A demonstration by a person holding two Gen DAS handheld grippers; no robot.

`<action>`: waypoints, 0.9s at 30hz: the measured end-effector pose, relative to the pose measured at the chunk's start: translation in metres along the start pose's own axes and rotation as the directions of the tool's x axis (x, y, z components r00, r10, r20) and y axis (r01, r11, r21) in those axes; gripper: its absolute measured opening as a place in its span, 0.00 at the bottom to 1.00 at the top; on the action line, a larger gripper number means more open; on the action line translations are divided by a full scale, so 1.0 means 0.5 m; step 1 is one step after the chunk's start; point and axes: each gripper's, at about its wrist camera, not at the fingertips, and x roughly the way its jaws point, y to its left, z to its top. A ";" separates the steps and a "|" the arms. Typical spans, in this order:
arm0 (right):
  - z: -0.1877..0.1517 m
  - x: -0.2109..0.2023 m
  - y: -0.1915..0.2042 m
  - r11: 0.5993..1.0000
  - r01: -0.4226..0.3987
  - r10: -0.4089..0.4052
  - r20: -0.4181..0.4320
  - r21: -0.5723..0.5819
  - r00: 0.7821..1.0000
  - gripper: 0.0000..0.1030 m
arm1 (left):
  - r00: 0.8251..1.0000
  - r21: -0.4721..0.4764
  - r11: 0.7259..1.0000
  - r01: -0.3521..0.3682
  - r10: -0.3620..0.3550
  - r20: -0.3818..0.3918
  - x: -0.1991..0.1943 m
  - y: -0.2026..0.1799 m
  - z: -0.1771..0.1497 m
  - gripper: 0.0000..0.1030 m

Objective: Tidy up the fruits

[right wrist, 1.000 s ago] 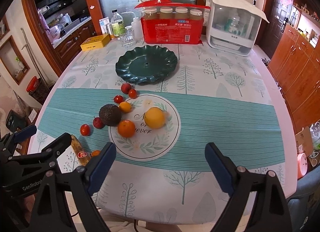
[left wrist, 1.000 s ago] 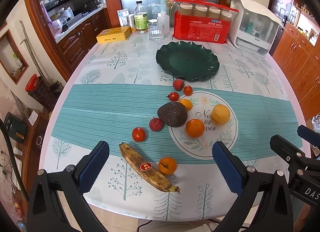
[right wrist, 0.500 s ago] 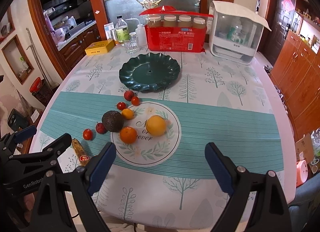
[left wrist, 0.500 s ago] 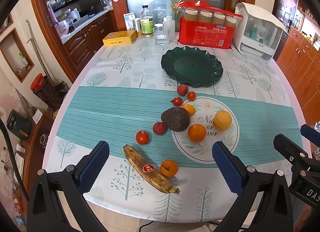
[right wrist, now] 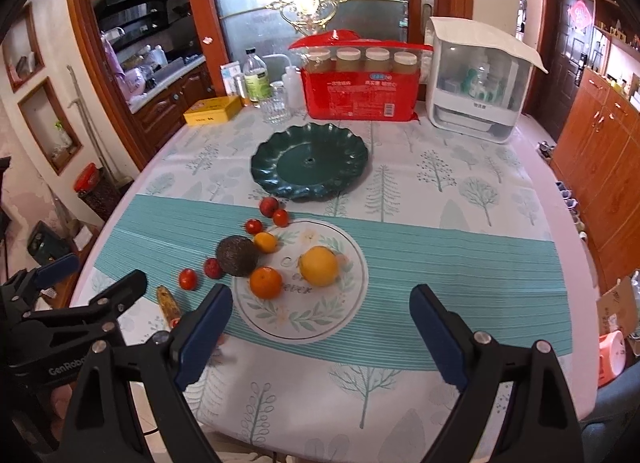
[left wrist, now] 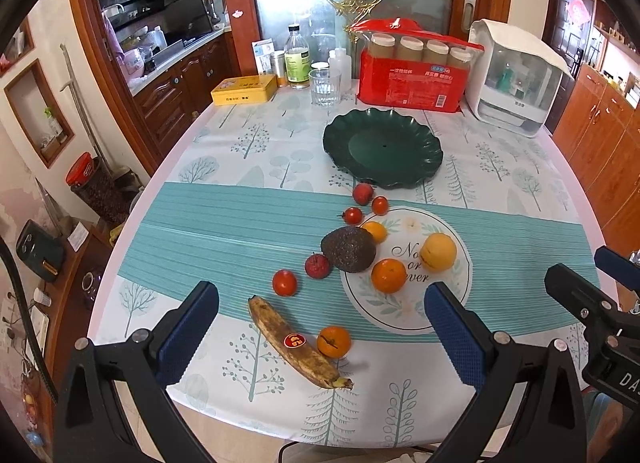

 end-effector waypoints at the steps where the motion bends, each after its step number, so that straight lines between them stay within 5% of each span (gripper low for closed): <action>1: 0.001 0.001 0.000 1.000 -0.004 0.004 0.000 0.000 1.000 0.88 | 1.000 0.002 1.000 -0.001 0.001 0.002 -0.001 0.000 0.001 0.99; 10: 0.010 0.050 0.012 0.999 -0.041 0.041 -0.054 0.005 0.998 0.86 | 0.999 -0.011 0.999 -0.034 0.033 -0.027 0.026 0.028 0.004 0.99; 27: 0.023 0.185 -0.001 0.999 0.012 -0.018 -0.140 -0.041 0.990 0.80 | 0.977 -0.198 0.980 -0.015 -0.028 -0.213 0.218 0.125 -0.030 0.98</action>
